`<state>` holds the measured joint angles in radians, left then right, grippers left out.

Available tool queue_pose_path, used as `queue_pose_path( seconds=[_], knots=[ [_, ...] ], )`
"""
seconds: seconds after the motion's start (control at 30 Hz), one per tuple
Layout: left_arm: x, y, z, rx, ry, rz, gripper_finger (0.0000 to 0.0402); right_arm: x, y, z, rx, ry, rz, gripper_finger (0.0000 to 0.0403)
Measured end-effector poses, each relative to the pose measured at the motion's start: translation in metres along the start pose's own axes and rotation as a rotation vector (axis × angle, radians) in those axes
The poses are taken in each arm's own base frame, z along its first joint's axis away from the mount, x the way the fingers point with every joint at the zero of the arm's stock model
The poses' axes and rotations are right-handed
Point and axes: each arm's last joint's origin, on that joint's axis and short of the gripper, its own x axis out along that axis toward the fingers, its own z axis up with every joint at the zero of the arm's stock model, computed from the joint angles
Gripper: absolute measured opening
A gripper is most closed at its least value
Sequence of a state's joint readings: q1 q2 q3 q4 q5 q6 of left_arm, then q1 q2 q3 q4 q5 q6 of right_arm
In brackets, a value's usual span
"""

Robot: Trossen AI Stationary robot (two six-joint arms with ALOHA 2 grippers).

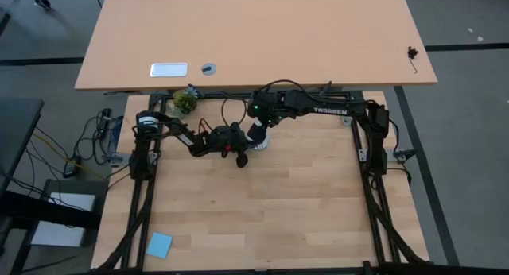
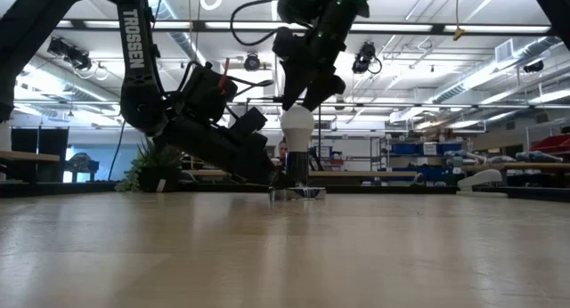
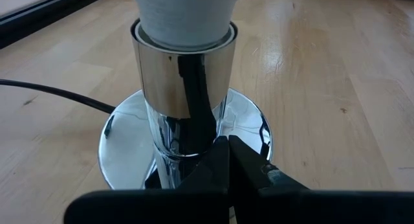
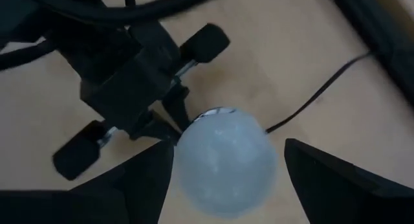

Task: Screw lightbulb
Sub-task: Insert the lightbulb into the lamp

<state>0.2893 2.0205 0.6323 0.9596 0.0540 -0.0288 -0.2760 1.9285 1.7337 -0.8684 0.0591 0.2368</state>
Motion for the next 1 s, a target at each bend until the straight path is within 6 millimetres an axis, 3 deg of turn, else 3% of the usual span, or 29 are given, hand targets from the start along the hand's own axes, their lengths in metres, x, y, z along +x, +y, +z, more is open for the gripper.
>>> queue_pose_path(
  seconds=[0.23,0.47,1.0],
  knots=[
    [0.000,0.000,0.000,0.000,0.000,0.001,0.0001,-0.014,0.001,0.011,-0.205,-0.049,-0.023,0.0305],
    [0.000,0.000,0.000,0.000,0.000,0.001,0.0001,-0.020,0.003,0.011,-0.614,-0.027,0.008,0.0301],
    [0.000,0.000,0.000,0.000,0.000,0.001,0.0001,0.004,0.001,-0.006,-0.709,0.034,0.073,0.0295]
  ],
)
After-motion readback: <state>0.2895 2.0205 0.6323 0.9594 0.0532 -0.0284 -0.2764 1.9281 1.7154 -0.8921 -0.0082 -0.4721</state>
